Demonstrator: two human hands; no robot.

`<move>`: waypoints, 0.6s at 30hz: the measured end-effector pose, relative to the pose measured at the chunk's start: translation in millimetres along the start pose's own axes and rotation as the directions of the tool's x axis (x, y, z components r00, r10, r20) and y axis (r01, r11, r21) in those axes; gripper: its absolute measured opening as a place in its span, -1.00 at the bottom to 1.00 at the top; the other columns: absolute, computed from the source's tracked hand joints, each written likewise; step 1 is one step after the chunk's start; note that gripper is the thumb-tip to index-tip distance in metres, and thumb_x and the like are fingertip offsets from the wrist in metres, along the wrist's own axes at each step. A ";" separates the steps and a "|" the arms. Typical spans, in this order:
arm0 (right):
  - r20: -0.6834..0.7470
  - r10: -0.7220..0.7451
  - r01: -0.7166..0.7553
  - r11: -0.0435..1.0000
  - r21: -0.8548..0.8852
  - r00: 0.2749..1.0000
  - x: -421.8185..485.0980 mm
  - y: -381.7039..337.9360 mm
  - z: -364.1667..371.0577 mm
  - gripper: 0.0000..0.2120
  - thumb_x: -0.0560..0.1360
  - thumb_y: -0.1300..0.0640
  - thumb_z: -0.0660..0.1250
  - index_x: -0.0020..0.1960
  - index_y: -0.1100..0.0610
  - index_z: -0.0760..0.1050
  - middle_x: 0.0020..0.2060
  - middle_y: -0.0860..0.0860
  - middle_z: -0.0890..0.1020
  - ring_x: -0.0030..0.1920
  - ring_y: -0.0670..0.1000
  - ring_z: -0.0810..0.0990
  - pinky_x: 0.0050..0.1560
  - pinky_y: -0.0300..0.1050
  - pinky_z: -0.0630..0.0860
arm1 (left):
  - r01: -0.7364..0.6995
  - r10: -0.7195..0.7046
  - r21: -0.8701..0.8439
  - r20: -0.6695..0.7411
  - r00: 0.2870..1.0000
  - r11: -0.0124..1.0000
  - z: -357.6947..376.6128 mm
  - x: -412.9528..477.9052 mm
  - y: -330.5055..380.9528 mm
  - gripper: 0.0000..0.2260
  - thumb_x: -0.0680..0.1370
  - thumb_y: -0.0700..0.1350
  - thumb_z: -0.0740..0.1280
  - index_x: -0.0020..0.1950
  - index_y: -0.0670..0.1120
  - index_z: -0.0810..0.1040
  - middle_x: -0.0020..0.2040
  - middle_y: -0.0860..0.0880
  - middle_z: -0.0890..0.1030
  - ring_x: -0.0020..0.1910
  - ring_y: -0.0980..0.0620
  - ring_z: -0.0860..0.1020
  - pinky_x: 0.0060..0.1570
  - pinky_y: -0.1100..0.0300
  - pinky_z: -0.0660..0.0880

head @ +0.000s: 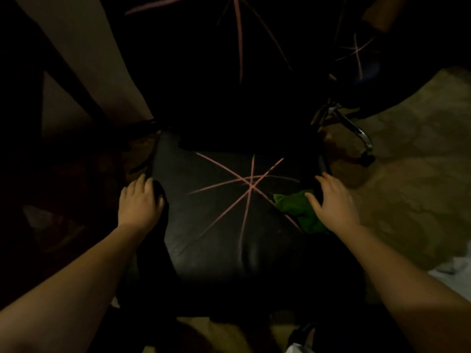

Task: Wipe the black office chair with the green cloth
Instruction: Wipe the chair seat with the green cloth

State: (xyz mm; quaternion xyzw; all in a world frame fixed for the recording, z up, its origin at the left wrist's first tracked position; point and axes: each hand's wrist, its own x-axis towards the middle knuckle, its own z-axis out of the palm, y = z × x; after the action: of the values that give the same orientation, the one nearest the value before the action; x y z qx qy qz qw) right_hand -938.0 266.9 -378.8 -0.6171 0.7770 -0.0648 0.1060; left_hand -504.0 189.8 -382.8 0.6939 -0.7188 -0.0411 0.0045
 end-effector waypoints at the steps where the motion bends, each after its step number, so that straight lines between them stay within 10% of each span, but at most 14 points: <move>1: -0.014 0.001 -0.001 1.000 0.011 1.000 2.2 -0.2 4.7 -0.43 0.58 -0.16 0.17 0.49 0.12 0.28 0.48 0.11 0.28 0.47 0.17 0.22 0.42 0.15 0.25 | 0.032 -0.032 -0.018 0.010 0.999 0.999 2.1 1.7 -0.9 -0.47 0.59 0.04 0.26 0.49 -0.19 0.30 0.51 -0.25 0.28 0.46 -0.27 0.26 0.43 -0.18 0.18; 7: -0.028 0.051 -0.049 0.996 0.079 0.998 -3.1 7.6 22.7 -0.32 0.50 -0.32 -0.01 0.53 -0.03 0.21 0.53 0.09 0.16 0.46 0.29 0.19 0.36 0.25 0.31 | 0.229 -0.212 -0.345 0.088 0.973 0.910 30.0 -2.4 -5.4 -0.42 0.58 0.25 0.17 0.56 0.17 0.09 0.51 -0.24 0.24 0.40 -0.31 0.34 0.29 -0.16 0.35; 18: -0.059 0.063 -0.060 0.996 0.059 0.996 -41.8 18.6 28.7 -0.40 0.55 -0.20 0.11 0.53 0.02 0.21 0.53 0.07 0.17 0.44 0.28 0.24 0.31 0.22 0.36 | 0.225 -0.205 -0.351 0.092 0.974 0.909 35.4 -36.7 0.7 -0.41 0.60 0.26 0.13 0.57 0.19 0.02 0.36 -0.33 0.35 0.18 -0.39 0.49 0.10 -0.13 0.47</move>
State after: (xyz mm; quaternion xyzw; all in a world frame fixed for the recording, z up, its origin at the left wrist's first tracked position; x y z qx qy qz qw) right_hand -939.5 312.7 -407.4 -0.5874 0.7963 -0.1025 0.1018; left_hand -505.6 228.4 -416.2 0.7549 -0.6184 -0.1902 0.1076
